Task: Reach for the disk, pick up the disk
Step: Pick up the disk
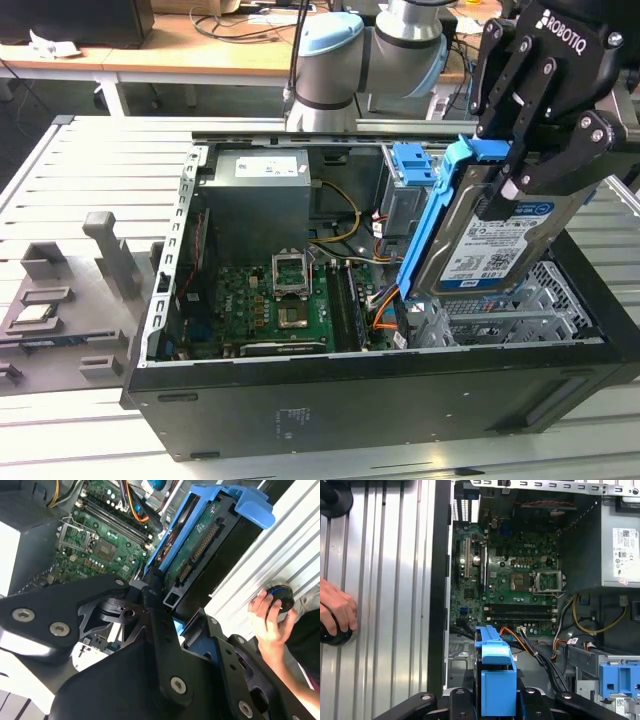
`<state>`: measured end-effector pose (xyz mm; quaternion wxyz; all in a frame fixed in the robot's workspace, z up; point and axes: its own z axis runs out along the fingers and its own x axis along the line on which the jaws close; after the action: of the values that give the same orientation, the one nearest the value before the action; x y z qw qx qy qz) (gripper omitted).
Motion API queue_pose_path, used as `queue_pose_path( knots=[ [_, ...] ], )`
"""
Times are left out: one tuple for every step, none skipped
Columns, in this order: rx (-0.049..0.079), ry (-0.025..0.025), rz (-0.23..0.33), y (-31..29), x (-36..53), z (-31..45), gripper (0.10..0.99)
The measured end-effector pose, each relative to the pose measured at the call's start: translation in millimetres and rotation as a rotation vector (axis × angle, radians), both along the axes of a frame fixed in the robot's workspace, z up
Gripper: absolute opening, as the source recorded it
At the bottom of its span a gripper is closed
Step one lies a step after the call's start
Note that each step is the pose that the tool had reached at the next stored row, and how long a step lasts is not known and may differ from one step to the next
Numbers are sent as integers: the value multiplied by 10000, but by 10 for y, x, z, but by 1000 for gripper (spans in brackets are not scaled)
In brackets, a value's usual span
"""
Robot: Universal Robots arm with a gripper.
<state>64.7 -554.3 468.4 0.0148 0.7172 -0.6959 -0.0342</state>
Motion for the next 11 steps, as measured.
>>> queue_pose_path(
  knots=[
    [-1,1,1,7,25,-5,369],
    [-3,5,1,21,72,-16,369],
    [-2,7,3,33,116,-26,369],
    [-3,8,5,40,143,-32,369],
    [-4,9,6,46,169,-37,369],
    [-5,11,7,52,198,-43,369],
    [-6,12,8,56,222,-47,369],
    [-7,13,7,61,246,-52,369],
    [-9,14,8,65,272,-57,369],
    [-11,15,9,69,295,-61,369],
    [-13,17,10,73,320,-66,369]
  ],
)
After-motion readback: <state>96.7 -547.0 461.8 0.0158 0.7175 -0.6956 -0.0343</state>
